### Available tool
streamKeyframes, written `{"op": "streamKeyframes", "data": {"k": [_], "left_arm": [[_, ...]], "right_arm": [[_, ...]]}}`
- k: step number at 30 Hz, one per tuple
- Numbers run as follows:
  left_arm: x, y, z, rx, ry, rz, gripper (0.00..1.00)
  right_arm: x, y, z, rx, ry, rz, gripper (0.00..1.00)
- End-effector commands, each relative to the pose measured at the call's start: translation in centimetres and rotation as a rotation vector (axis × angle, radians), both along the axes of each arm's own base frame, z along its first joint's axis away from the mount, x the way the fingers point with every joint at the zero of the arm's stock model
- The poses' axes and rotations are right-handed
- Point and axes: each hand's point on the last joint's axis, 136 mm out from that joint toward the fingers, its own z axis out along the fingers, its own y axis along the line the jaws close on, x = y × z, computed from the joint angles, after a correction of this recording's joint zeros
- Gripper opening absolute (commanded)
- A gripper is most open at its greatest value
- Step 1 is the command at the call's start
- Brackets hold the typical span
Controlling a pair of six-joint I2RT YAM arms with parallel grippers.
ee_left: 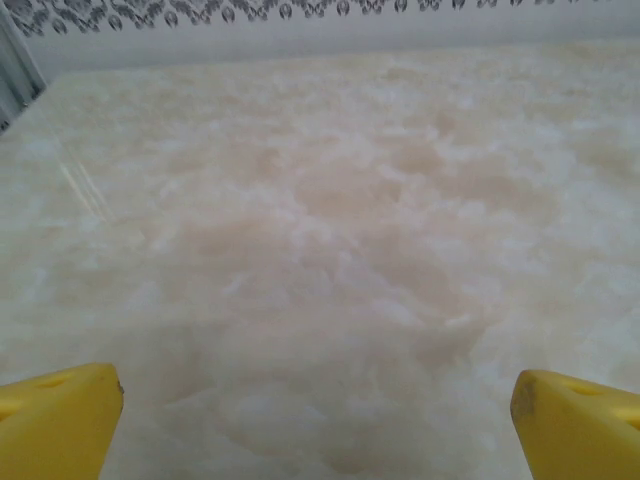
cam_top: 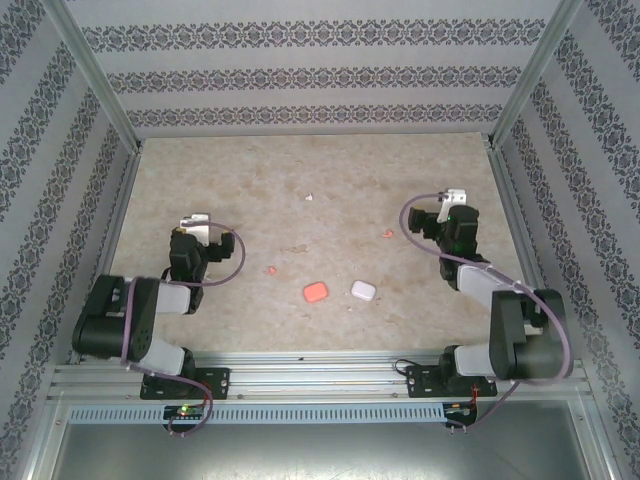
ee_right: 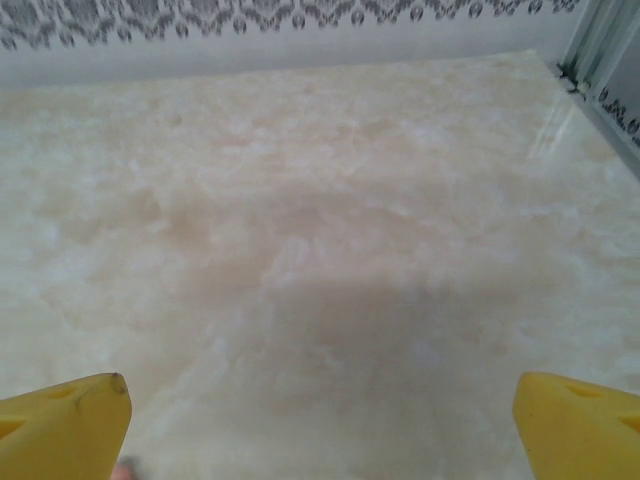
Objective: Insert wireless bluetooth earbuds into charging case
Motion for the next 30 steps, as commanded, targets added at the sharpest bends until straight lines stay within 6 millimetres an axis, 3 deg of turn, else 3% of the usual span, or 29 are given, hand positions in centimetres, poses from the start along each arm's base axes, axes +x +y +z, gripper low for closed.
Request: {"op": "streamKeyframes", "data": {"k": [1, 4, 9, 14, 19, 23, 30], "left_arm": [[0.0, 0.6, 3.8, -0.035, -0.009, 0.038, 1.00], [-0.8, 0.6, 5.4, -0.066, 0.057, 0.051, 1.00], [-3.4, 0.3, 5.2, -0.155, 0.278, 0.096, 0.94], [-5.9, -2.5, 3.1, -0.222, 0.574, 0.061, 0.85], [-6.1, -6.2, 0.6, -0.245, 0.726, 0.041, 0.86], [-6.0, -8.3, -0.4, -0.245, 0.757, 0.001, 1.00], [-7.4, -8.0, -1.1, -0.186, 0.813, 0.010, 1.00]], "right_arm": [[-2.0, 1.2, 0.2, 0.096, 0.145, -0.017, 0.97], [-3.4, 3.7, 0.7, 0.115, 0.215, 0.036, 0.89], [-7.0, 11.6, -0.3, 0.064, 0.436, 0.181, 0.85], [-14.2, 20.2, -2.3, 0.015, 0.696, 0.348, 0.86], [-20.0, 27.1, -4.3, -0.009, 0.887, 0.508, 0.88], [-21.7, 30.4, -5.7, -0.073, 0.969, 0.559, 0.92], [-20.2, 31.4, -6.3, -0.170, 1.002, 0.540, 0.92]]}}
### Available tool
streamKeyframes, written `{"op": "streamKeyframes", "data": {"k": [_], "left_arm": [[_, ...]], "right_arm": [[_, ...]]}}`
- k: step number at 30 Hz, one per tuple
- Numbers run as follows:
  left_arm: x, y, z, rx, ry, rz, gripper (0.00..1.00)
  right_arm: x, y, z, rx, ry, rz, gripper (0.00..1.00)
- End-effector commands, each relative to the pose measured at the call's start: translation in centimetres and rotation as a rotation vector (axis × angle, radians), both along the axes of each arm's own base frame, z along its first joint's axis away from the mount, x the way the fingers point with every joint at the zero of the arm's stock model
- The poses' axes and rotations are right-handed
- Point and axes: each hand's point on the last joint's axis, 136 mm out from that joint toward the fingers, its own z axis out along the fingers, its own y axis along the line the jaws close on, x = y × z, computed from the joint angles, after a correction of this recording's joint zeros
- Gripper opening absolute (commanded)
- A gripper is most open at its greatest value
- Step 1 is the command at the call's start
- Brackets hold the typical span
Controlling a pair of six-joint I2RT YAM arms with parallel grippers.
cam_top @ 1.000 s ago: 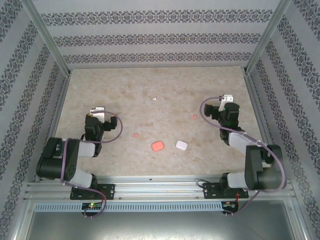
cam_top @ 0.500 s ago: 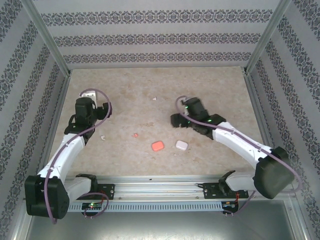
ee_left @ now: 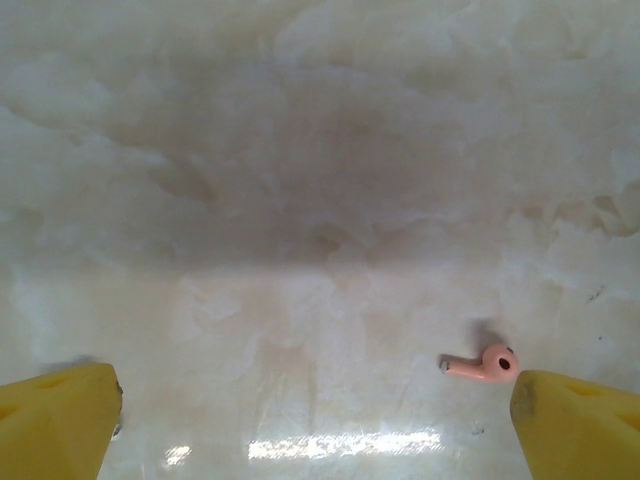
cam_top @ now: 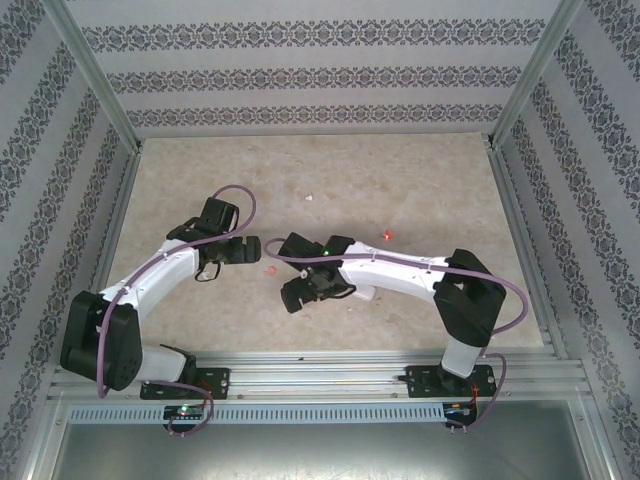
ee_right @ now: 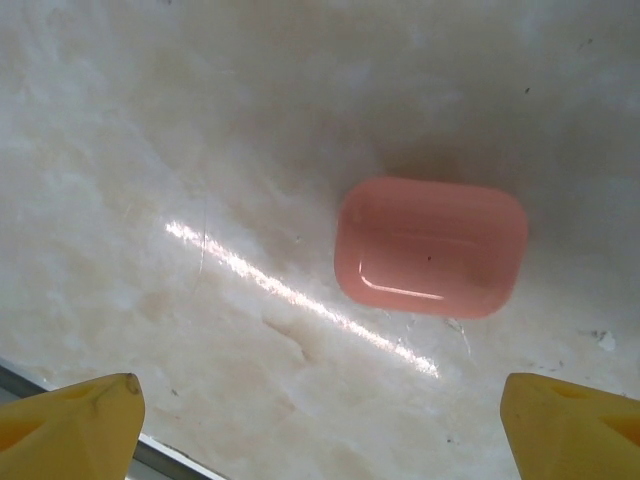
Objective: Insert wireless bluetooth earbuds into charging case
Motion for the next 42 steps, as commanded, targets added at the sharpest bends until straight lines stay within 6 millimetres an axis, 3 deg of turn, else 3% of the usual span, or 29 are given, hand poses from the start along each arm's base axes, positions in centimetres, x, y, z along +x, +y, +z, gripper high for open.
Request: {"op": "streamKeyframes", "data": {"k": [1, 7, 16, 24, 37, 42], "left_arm": [[-1.2, 0.5, 0.2, 0.014, 0.018, 0.023, 1.00], [-2.1, -0.1, 0.4, -0.045, -0.017, 0.008, 1.00], [-2.3, -1.8, 0.2, -0.144, -0.030, -0.031, 0.96], [-2.3, -3.0, 0.4, -0.215, -0.052, -0.061, 0.88], [-2.2, -3.3, 0.3, -0.230, -0.054, -0.060, 0.85], [-1.9, -3.4, 0.3, -0.236, -0.064, -0.068, 0.85]], "right_arm": [[0.4, -1.1, 0.2, -0.068, 0.026, -0.026, 0.92], [1.6, -1.8, -0.8, -0.086, 0.053, -0.067, 0.90], [1.9, -1.2, -3.1, -0.083, 0.105, -0.058, 0.89], [3.1, -1.8, -5.3, -0.076, 0.136, -0.098, 0.78], [2.5, -2.6, -7.2, -0.123, 0.189, -0.097, 0.74], [2.3, -2.5, -7.5, -0.125, 0.205, -0.098, 0.63]]}}
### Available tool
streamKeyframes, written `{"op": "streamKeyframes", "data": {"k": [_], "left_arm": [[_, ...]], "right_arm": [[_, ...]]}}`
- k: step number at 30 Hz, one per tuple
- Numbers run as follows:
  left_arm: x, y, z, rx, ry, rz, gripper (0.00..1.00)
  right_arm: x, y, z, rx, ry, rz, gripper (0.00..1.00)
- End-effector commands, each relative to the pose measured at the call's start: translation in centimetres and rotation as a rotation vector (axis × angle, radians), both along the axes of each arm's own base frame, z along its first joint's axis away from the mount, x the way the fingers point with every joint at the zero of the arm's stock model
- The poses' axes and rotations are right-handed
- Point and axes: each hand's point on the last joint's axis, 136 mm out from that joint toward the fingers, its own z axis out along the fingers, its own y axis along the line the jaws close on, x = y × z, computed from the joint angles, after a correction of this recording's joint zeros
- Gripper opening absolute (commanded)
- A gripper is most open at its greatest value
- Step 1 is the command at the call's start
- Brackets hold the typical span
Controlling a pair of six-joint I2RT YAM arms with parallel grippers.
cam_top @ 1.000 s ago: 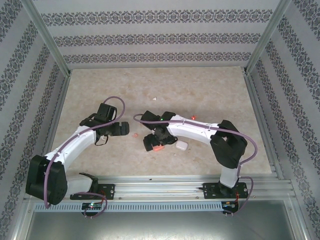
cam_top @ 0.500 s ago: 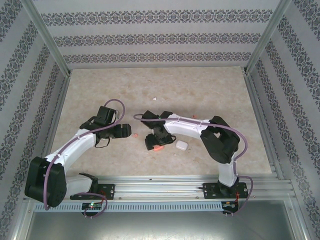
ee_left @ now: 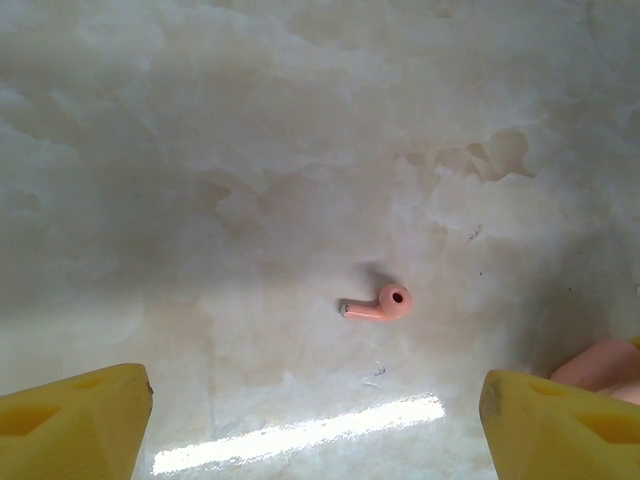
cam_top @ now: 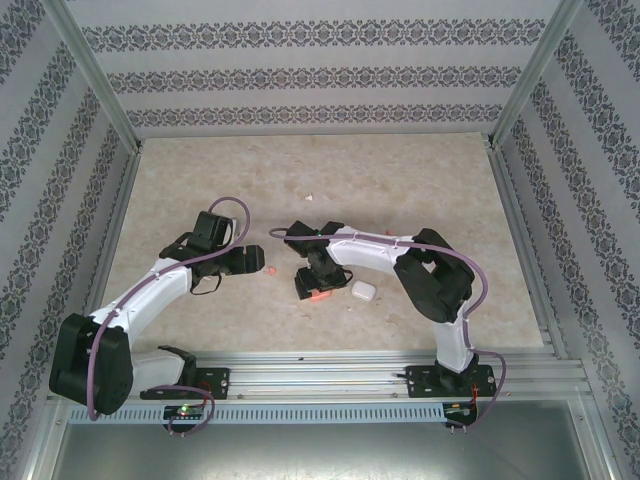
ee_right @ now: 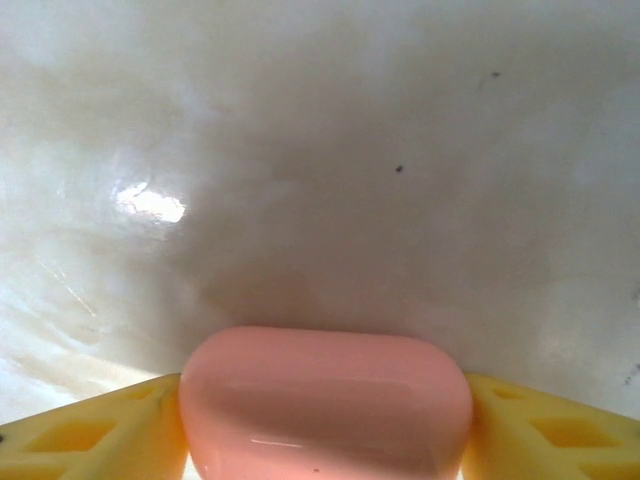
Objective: Insert wireless bluetooth earbuds into charging case
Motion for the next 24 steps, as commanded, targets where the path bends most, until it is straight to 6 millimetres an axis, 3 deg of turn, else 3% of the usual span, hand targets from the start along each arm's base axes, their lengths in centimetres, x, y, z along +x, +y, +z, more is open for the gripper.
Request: {"op": "streamKeyframes", "data": {"k": [1, 5, 8, 14, 19, 24], "left_arm": [[0.3, -0.6, 0.2, -0.026, -0.028, -0.009, 0.86], [0.4, -1.3, 0.7, -0.063, -0.059, -0.030, 0.85], [0.6, -1.9, 1.6, -0.101, -0.103, -0.061, 0.84], [0.7, -3.9, 4.8, -0.188, -0.263, -0.183, 0.83], [0.5, -5.2, 7.9, -0.153, -0.457, -0.277, 0.78], [-0.7, -8.2, 11.2, -0.165, -0.668, -0.403, 0.78]], "right_arm": [[-1.1, -0.3, -1.4, -0.021, 0.059, 0.009, 0.62], [-0.7, 0.2, -0.6, 0.029, 0.051, -0.023, 0.57], [0.2, 0.9, 1.2, 0.108, 0.030, -0.070, 0.56], [3.0, 1.7, 7.5, 0.314, -0.046, -0.191, 0.56], [5.5, 1.0, 13.2, 0.434, -0.147, -0.259, 0.54], [7.2, 0.2, 18.1, 0.577, -0.215, -0.346, 0.53]]}}
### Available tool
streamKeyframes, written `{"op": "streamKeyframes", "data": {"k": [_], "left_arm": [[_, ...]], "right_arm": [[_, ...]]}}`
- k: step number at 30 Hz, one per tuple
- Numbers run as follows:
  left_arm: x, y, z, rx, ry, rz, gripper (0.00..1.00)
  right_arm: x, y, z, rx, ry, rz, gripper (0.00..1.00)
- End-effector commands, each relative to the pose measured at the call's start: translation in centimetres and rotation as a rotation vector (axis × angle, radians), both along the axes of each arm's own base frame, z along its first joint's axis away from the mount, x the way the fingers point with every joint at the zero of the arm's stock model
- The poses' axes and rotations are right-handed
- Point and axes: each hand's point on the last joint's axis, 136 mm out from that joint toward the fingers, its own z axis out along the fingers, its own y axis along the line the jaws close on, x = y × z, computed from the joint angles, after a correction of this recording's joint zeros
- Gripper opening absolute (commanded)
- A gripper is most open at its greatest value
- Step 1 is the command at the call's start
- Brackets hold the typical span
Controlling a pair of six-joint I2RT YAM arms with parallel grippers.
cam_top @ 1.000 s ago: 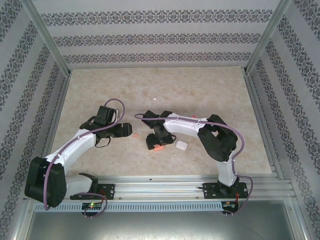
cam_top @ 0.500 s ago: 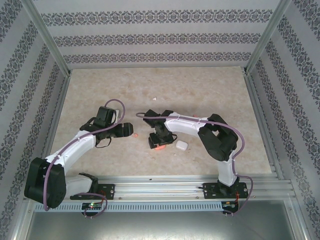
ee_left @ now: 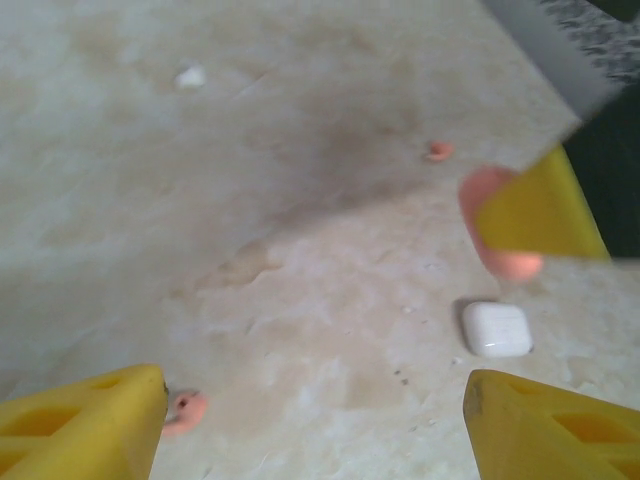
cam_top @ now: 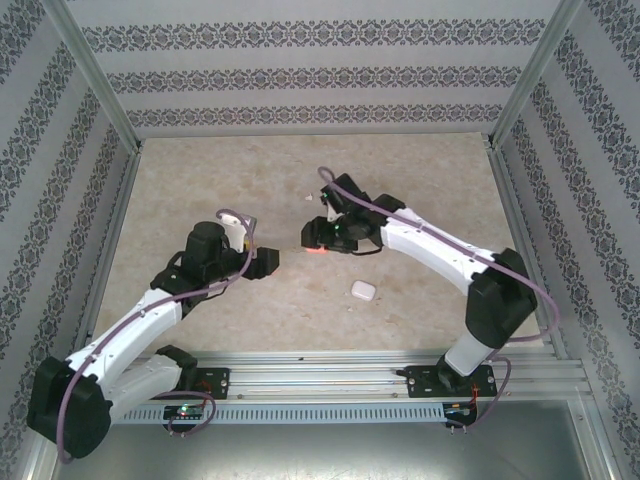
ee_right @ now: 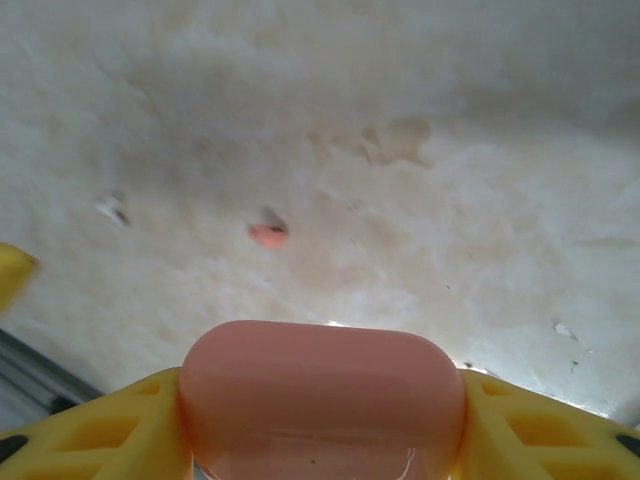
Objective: Insert wireless bluetooth earbuds into charging case
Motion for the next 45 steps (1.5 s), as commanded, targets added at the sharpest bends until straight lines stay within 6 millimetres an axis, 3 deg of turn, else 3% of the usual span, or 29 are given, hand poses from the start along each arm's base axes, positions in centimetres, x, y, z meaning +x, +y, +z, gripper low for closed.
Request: {"op": "streamKeyframes", "data": {"k": [1, 7, 15, 32, 45], "left_arm": [[0.1, -2.1, 3.6, -0.030, -0.230, -0.081, 0.78], [-0.9, -6.6, 5.5, -0.124, -0.348, -0.195, 0.79], [0.5, -9.4, 7.6, -0.312, -0.380, -0.215, 0.70], [2.0, -11.3, 9.2, -0.446, -0.358, -0.228, 0.55], [2.6, -11.7, 10.0, -0.510, -0.351, -0.218, 0.18]], "right_arm": [[0.8, 0.1, 3.5, 0.113, -0.030, -0.058, 0.53], [1.0, -0.2, 6.3, 0.212, -0.053, -0.098, 0.52], [0.5, -0.3, 7.6, 0.253, -0.058, -0.099, 0.52], [0.0, -0.8, 7.9, 0.268, -0.062, -0.101, 0.52], [-0.3, -0.2, 8.4, 0.320, -0.054, -0.094, 0.53]]}}
